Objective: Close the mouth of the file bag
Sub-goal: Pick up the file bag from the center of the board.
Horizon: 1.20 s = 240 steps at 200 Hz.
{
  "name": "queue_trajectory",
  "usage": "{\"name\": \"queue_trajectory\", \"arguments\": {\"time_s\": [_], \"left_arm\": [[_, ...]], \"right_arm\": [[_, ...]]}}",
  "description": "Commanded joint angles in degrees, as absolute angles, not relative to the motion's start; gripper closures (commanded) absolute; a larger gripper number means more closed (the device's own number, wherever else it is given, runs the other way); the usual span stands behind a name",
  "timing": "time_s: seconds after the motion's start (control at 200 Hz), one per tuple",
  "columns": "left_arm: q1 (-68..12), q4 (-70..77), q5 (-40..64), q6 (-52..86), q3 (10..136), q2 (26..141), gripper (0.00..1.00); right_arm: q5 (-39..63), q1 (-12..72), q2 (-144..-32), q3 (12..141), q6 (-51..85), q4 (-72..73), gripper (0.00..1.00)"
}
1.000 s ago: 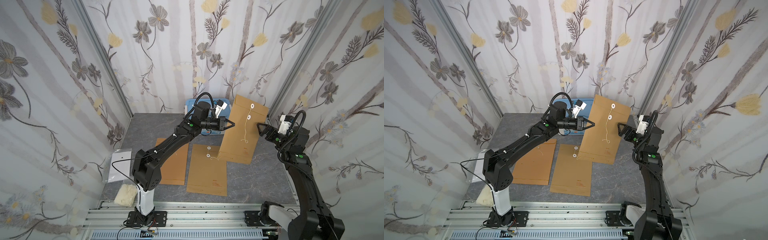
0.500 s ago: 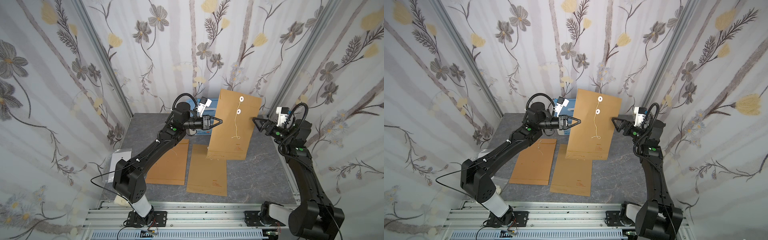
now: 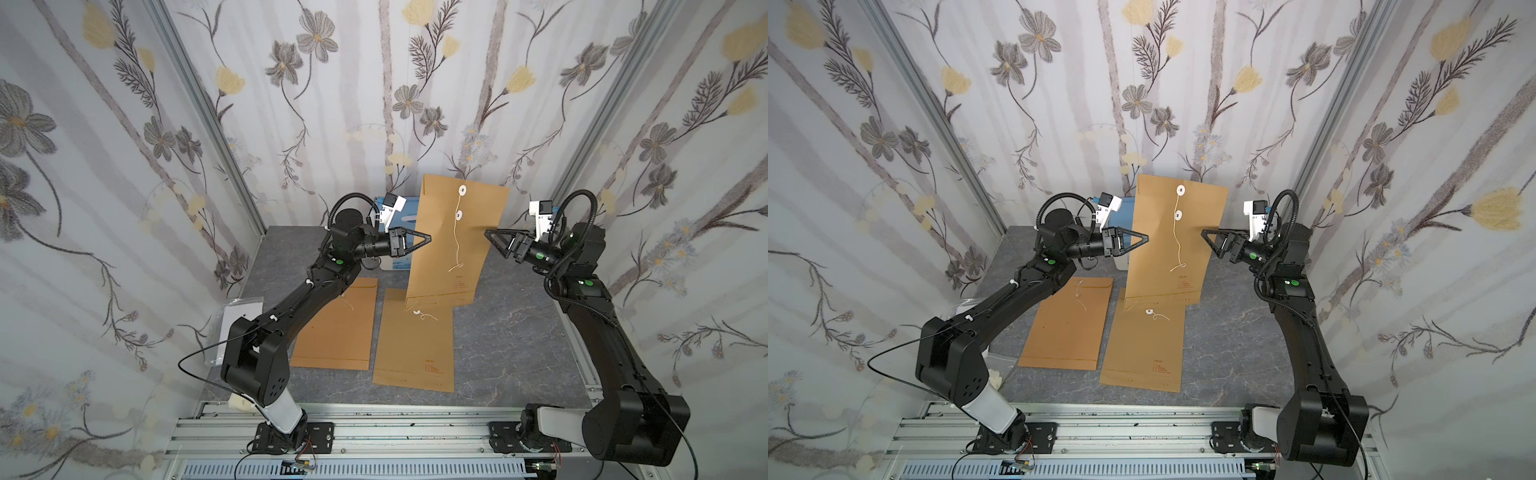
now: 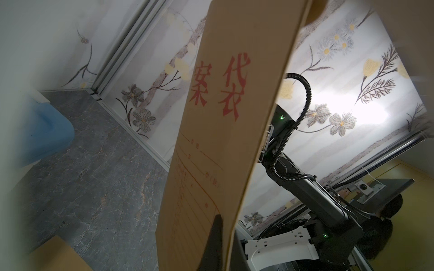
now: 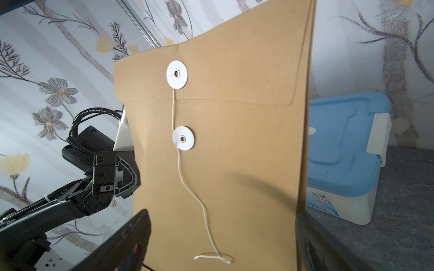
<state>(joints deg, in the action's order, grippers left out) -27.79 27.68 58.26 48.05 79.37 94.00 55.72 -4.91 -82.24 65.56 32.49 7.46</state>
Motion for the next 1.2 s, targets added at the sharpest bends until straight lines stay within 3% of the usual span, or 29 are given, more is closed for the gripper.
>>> {"name": "queue_trajectory", "arguments": {"time_s": [0.0,0.28,0.57,0.959,1.084,1.194], "left_arm": [[-27.3,32.6,60.0,49.6,78.8,92.7,1.00],[-25.2,48.7,61.9,61.4,74.9,94.2,1.00],[-24.6,53.9,62.5,65.5,75.2,96.3,1.00],[-23.6,60.6,62.9,71.3,74.4,96.6,1.00],[-23.6,62.1,62.7,72.5,74.7,97.5,1.00],[-23.4,62.2,62.4,72.5,74.8,98.2,1.00]], "right_arm": [[57.0,-4.7,-83.3,66.6,32.5,9.8,0.05],[58.0,-4.5,-86.0,69.6,33.4,10.6,0.06],[61.3,-2.9,-87.7,69.7,35.3,13.2,0.16],[61.4,-3.0,-90.7,72.4,36.2,13.9,0.16],[63.6,-2.1,-91.2,72.9,39.0,17.0,0.29],[64.3,-1.8,-90.7,72.6,38.7,16.3,0.59]]}}
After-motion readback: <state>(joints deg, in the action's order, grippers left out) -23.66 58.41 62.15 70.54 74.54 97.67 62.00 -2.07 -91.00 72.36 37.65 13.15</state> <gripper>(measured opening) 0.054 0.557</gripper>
